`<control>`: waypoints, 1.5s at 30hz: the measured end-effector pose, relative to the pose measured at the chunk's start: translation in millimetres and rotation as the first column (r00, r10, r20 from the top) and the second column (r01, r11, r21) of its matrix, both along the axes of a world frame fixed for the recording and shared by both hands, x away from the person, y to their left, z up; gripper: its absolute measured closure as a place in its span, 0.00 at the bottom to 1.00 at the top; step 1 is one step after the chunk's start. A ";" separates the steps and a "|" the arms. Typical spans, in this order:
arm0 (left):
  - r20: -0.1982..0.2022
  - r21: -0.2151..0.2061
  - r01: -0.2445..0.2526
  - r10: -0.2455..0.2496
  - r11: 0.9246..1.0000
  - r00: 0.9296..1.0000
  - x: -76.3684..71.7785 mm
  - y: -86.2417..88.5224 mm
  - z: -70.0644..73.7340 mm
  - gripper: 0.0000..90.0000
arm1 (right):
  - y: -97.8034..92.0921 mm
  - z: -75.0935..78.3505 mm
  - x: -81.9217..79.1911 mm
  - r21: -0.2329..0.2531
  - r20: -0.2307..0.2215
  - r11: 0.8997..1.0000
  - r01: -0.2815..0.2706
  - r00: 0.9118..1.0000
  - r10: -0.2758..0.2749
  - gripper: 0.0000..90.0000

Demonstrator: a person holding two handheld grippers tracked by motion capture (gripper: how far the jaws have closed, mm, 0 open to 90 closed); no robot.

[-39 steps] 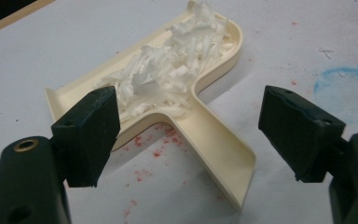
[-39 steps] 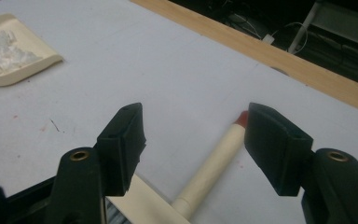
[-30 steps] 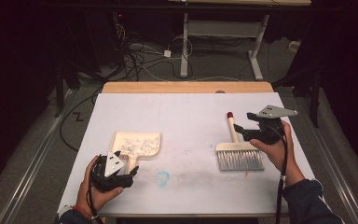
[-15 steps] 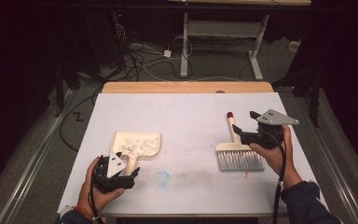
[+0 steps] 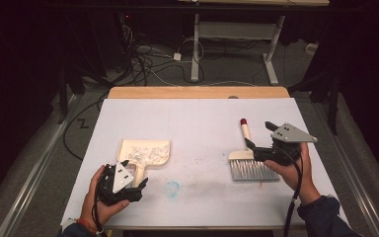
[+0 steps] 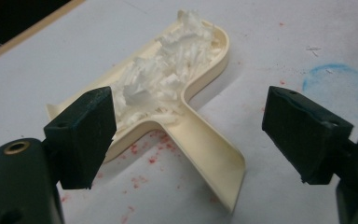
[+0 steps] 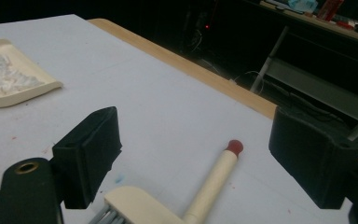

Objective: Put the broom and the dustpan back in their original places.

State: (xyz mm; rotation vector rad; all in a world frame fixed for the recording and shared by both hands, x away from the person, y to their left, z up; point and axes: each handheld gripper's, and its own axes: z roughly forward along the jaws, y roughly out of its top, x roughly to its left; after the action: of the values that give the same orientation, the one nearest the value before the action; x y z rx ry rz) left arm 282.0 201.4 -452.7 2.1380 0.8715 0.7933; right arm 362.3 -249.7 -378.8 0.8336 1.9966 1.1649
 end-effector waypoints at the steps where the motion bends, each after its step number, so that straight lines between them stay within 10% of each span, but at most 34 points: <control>1: 0.005 0.002 0.002 -0.002 1.000 1.000 -0.3 -0.1 0.5 0.19 | -0.3 -0.6 -1.6 -0.001 -0.001 1.000 -0.002 1.000 0.002 0.20; 45: -0.011 0.060 0.100 -0.100 0.993 0.995 -5.0 -9.3 -10.5 0.19 | -35.6 -58.3 -69.4 -0.074 -0.037 0.997 -0.001 0.999 -0.002 0.22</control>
State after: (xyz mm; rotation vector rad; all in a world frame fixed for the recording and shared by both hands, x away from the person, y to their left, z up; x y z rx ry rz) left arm 277.0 192.1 -463.2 2.2205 0.7465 0.7690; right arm 293.0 -285.3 -437.2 0.8239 2.0568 1.0759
